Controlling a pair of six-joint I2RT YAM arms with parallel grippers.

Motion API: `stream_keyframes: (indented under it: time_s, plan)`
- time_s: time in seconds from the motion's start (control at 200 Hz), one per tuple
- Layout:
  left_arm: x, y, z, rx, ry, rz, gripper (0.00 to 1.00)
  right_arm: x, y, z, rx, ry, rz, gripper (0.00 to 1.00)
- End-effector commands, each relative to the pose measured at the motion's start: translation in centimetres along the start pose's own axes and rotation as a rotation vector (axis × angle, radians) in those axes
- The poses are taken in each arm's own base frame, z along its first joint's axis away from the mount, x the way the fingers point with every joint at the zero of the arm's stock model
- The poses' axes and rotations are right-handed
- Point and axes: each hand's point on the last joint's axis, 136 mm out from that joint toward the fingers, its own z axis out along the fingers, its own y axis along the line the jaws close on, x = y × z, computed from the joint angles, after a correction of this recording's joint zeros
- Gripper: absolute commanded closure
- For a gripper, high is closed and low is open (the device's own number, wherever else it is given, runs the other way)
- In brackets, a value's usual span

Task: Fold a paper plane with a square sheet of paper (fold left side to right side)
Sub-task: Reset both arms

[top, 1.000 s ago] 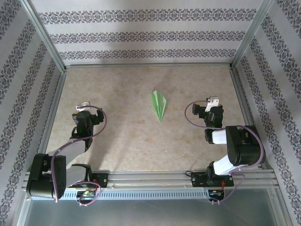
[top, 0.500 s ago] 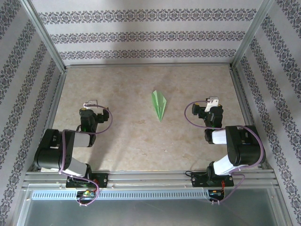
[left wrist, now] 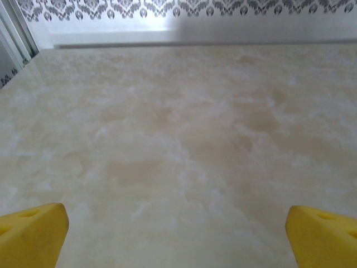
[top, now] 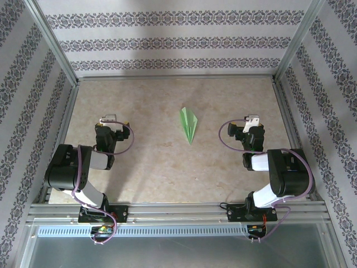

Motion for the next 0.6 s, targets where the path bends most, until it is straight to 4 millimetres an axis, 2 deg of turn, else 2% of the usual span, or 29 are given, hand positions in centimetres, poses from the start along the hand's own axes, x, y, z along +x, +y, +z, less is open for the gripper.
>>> stream_keyframes:
  time_s: [0.0, 0.6]
  plan:
    - [0.39, 0.49, 0.09, -0.009, 0.029, -0.006, 0.00, -0.63, 0.33, 0.25, 0.002, -0.016, -0.011, 0.02]
    - [0.41, 0.31, 0.12, 0.001, 0.027, 0.003, 0.00, -0.61, 0.33, 0.23, 0.002, -0.015, -0.011, 0.02]
